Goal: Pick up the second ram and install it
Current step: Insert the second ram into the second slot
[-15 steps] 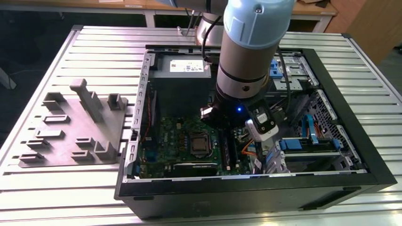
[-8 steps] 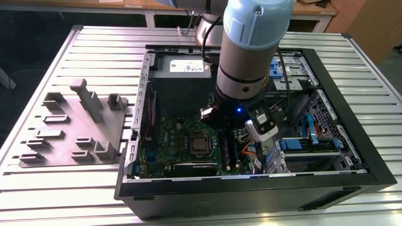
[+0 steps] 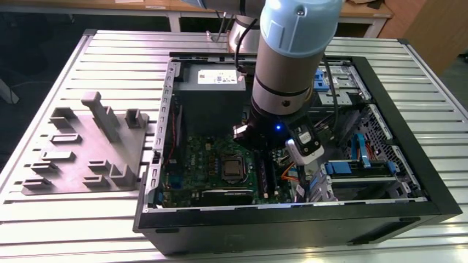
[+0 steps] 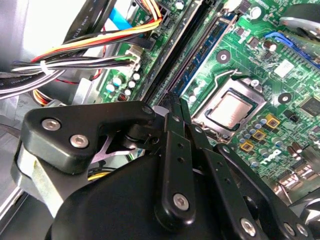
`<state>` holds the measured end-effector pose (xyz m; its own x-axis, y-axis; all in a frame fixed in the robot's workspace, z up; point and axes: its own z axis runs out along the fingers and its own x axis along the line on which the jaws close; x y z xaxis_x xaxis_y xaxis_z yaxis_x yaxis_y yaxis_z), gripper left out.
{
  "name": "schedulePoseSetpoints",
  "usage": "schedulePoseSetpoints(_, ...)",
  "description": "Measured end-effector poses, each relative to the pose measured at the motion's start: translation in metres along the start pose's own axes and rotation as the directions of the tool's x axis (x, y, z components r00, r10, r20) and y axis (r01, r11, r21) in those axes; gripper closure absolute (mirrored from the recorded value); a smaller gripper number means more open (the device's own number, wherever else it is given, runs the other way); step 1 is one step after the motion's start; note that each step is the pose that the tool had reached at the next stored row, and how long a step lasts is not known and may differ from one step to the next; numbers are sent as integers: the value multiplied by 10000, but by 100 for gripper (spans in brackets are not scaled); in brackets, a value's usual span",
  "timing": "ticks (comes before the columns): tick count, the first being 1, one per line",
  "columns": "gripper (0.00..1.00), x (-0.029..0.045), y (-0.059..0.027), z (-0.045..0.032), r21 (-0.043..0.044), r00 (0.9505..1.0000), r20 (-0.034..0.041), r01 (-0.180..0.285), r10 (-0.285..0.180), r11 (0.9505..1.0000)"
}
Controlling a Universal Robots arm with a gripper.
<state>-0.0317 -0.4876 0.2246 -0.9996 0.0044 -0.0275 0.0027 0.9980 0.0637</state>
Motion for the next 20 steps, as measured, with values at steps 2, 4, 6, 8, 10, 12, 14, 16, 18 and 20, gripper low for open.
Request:
schedulePoseSetpoints(2,89,1,-1,-2,-11,10000,-1,-1,1,10000)
schedulePoseSetpoints(4,89,0,-3,-2,-59,10000,-2,-2,2,10000)
schedulePoseSetpoints(6,89,1,-6,-2,-109,10000,0,-4,4,9999)
schedulePoseSetpoints(8,89,0,-8,-1,-113,10000,-1,-7,7,9999)
schedulePoseSetpoints(10,89,0,-10,-1,-112,10000,0,-27,27,9999)
schedulePoseSetpoints(12,89,0,-12,-1,-109,10000,4,-69,69,9999)
schedulePoseSetpoints(14,89,0,-13,-2,-106,9999,6,-108,108,9999)
schedulePoseSetpoints(16,89,0,-13,-1,-105,9999,10,-161,161,9998)
schedulePoseSetpoints(18,89,-1,-15,-1,-104,9998,12,-204,204,9997)
schedulePoseSetpoints(20,89,-1,-15,-1,-101,9997,14,-232,232,9997)
